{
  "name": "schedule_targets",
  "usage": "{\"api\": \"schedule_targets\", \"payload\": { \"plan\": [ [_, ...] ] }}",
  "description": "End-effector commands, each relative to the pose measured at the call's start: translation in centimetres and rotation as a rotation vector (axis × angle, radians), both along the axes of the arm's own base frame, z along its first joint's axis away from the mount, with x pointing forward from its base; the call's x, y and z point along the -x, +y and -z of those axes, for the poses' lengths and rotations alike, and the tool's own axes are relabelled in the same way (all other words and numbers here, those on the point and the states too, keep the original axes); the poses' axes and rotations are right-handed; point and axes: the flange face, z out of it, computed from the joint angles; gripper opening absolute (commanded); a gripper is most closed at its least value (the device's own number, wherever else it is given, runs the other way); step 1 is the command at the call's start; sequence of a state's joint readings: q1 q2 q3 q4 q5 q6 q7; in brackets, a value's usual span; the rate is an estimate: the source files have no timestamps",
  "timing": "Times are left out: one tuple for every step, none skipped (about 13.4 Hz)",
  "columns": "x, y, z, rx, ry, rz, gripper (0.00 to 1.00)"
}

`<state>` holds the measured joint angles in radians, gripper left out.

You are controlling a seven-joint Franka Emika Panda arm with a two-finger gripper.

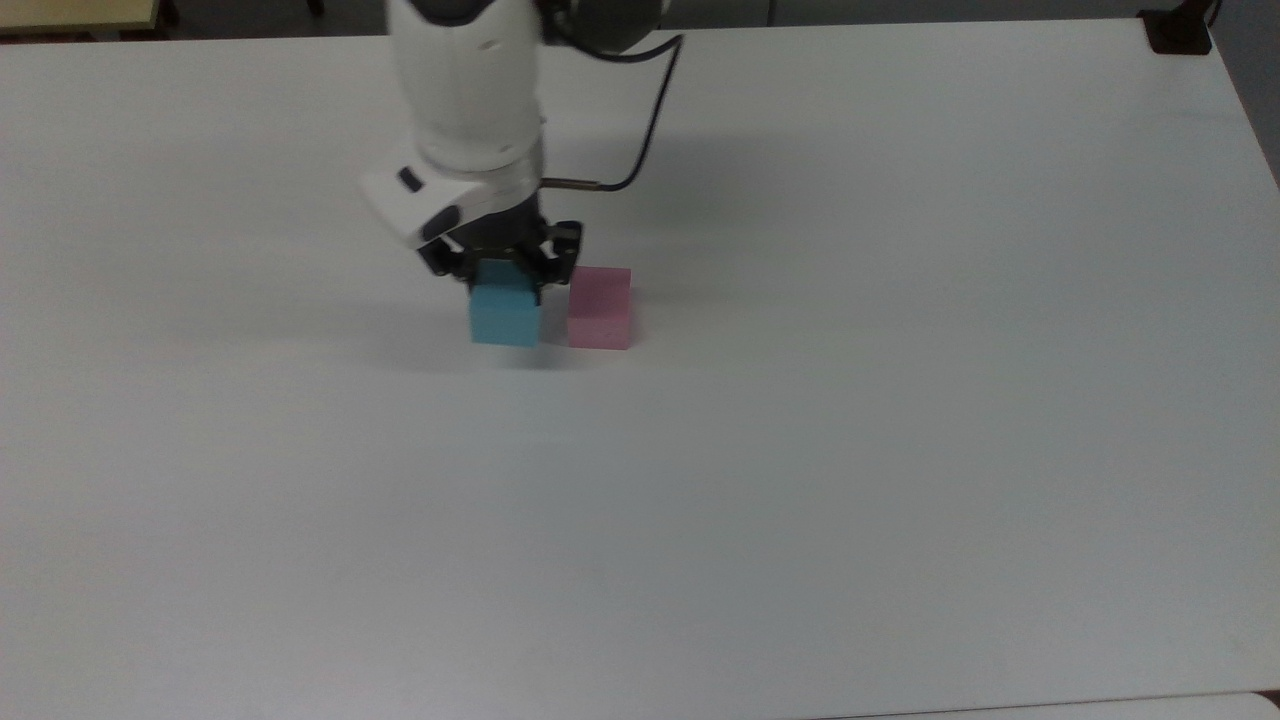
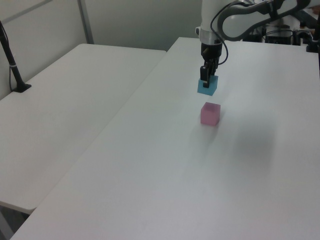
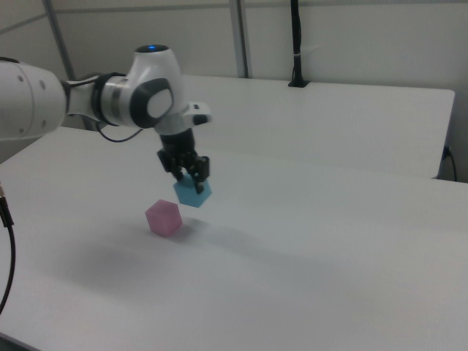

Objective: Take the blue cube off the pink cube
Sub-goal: 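Lift the blue cube off the pink cube and carry it sideways, then lower the blue cube onto the table beside the pink cube and release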

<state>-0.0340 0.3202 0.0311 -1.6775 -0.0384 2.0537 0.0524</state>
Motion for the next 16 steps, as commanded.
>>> {"api": "schedule_targets", "payload": {
  "plan": [
    [-2.1, -5.6, 0.7, 0.017, -0.022, -0.03, 0.51],
    [-2.6, -7.4, 0.9, 0.021, -0.024, -0.041, 0.51],
    [-2.9, -8.6, 1.3, 0.023, -0.023, -0.05, 0.51],
    [-3.1, -10.3, 2.2, 0.027, -0.016, -0.059, 0.51],
    [-3.4, -11.1, 2.8, 0.028, -0.01, -0.069, 0.51],
    [-3.6, -11.7, 3.9, 0.028, 0.001, -0.076, 0.51],
    [-3.6, -12.1, 4.3, 0.027, 0.004, -0.07, 0.51],
    [-3.5, -12.5, 5.1, 0.024, 0.015, -0.068, 0.51],
    [-3.6, -12.6, 5.6, 0.025, 0.023, -0.081, 0.51],
    [-3.6, -12.6, 6.5, 0.022, 0.035, -0.086, 0.52],
    [-3.5, -12.8, 6.6, 0.022, 0.038, -0.083, 0.53],
    [-3.5, -13.0, 6.8, 0.021, 0.04, -0.08, 0.55],
    [-3.4, -13.0, 6.9, 0.02, 0.043, -0.079, 0.66],
    [-3.4, -13.0, 7.0, 0.02, 0.044, -0.073, 0.83],
    [-3.4, -13.0, 7.0, 0.02, 0.044, -0.07, 1.0],
    [-3.4, -13.1, 6.9, 0.022, 0.043, -0.069, 1.0]
  ]
}}
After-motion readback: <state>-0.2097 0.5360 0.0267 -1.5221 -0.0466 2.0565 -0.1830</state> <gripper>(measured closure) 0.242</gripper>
